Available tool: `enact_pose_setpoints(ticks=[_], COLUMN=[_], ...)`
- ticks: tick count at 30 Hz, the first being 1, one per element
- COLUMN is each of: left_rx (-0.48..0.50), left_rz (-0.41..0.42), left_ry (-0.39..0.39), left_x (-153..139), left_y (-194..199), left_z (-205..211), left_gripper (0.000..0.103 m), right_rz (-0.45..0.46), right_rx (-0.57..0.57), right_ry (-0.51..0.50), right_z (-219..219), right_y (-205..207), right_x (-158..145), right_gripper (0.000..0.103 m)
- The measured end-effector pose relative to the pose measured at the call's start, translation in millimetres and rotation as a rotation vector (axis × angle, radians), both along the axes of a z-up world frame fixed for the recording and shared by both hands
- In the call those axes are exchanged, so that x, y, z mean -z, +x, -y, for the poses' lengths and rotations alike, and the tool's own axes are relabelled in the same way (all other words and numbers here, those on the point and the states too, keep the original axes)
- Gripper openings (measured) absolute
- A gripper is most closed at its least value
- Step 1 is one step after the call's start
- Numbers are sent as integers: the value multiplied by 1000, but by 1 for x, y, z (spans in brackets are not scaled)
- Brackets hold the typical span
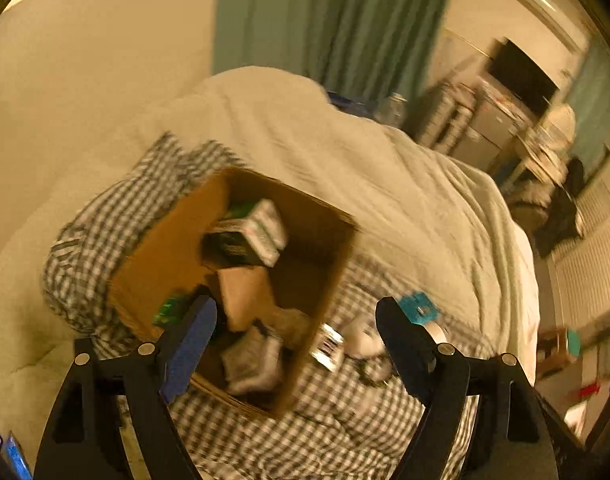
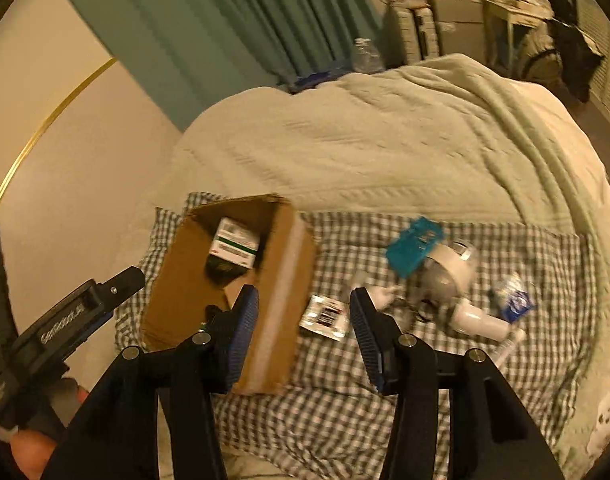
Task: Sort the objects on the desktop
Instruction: 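Withdraw both open tools from the box back over the pile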
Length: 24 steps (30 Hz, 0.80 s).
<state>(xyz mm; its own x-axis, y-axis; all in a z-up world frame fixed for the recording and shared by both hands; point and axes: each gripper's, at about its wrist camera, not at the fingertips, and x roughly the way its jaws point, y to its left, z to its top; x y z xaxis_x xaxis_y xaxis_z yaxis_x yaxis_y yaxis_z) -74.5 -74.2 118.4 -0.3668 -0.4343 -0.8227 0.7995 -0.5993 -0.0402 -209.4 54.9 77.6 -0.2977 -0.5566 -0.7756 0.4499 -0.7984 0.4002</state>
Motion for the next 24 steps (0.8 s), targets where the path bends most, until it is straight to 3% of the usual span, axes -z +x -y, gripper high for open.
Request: enact_pose_setpoints(ticks=[3,10,13,15,18,24], left_rx=[73,111,149,148,137,145], left_rz=[32,46,83,122,157,206], left_ry=[-20,17,-26,-40,-2,25], left_x=[15,43,57,70,93,125], left_y=[-20,-48,-59,-65,-72,-89], left_z=[-40,-92,-112,-118,-124,-134], left_gripper=[90,90,90,90,90,90], right_rz=[12,13,44,71,123,294], right_rx=[26,110,147,161,191,262], right_ry=[19,90,118,136,156,114], right_z=[-25,-86,-109,-122,-139,-167], right_y=[-4,-13,-21,-26,-34,-46], right_x=[4,18,34,46,68,115], right_gripper=[47,47,47,47,47,47])
